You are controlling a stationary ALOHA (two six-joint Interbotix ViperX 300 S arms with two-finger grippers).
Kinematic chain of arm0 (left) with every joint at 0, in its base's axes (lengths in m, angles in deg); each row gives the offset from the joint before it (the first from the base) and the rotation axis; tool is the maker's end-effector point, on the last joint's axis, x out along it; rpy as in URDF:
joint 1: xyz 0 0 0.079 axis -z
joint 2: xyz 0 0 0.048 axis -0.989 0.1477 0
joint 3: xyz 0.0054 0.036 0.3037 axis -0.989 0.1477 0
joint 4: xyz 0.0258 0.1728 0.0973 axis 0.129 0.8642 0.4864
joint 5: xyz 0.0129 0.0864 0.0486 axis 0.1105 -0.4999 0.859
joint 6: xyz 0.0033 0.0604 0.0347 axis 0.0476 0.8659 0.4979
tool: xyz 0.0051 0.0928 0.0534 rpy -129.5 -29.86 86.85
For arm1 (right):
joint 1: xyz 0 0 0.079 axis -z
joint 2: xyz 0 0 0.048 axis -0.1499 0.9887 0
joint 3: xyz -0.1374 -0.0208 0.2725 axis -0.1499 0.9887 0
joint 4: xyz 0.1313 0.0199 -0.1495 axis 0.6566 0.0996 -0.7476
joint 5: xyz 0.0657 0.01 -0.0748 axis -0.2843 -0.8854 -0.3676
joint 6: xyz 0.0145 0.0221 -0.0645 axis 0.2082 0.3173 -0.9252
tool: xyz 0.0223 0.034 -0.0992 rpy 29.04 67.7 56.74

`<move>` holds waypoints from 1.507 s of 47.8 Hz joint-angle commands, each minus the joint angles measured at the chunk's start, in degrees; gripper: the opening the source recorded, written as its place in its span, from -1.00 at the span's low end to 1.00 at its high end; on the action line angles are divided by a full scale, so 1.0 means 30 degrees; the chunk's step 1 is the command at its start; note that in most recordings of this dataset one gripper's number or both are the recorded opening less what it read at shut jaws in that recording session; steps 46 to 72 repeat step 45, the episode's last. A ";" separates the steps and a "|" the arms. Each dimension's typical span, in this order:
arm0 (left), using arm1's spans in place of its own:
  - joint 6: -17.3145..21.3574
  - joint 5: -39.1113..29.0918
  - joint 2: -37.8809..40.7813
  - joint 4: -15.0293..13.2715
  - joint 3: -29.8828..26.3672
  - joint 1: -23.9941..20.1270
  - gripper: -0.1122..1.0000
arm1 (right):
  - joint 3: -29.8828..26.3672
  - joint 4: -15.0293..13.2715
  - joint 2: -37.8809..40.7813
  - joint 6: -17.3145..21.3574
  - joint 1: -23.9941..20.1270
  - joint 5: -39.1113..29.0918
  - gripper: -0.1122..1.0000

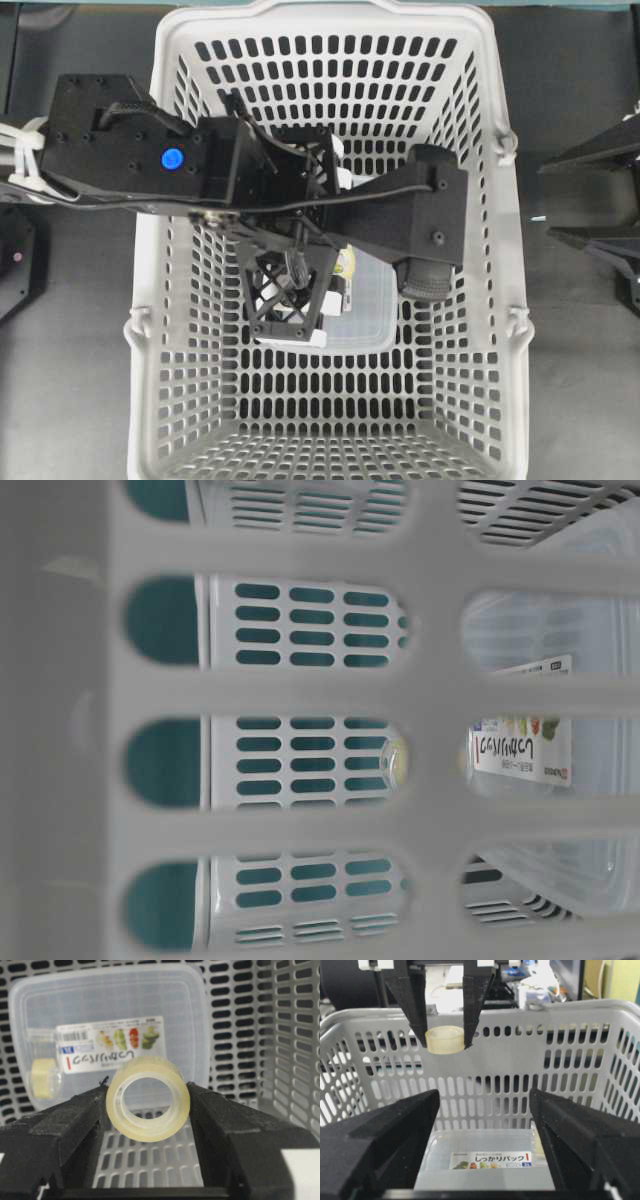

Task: Pick up the cellophane tape from the shopping basket with the left arm.
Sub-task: 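Hold the tape roll raised above the basket with the left gripper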

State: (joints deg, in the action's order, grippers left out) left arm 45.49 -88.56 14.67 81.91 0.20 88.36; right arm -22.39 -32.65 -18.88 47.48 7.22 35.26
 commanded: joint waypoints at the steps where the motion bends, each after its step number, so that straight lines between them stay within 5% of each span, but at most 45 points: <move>1: 0.0000 0.0059 -0.0322 0.0059 -0.0469 -0.0088 0.11 | -0.0439 -0.0029 0.0059 0.0029 -0.0059 0.0205 0.47; 72: 0.0234 0.0059 -0.0088 0.0029 -0.0469 -0.0176 0.11 | -0.0029 -0.0029 -0.1084 0.0059 -0.0059 0.0205 0.46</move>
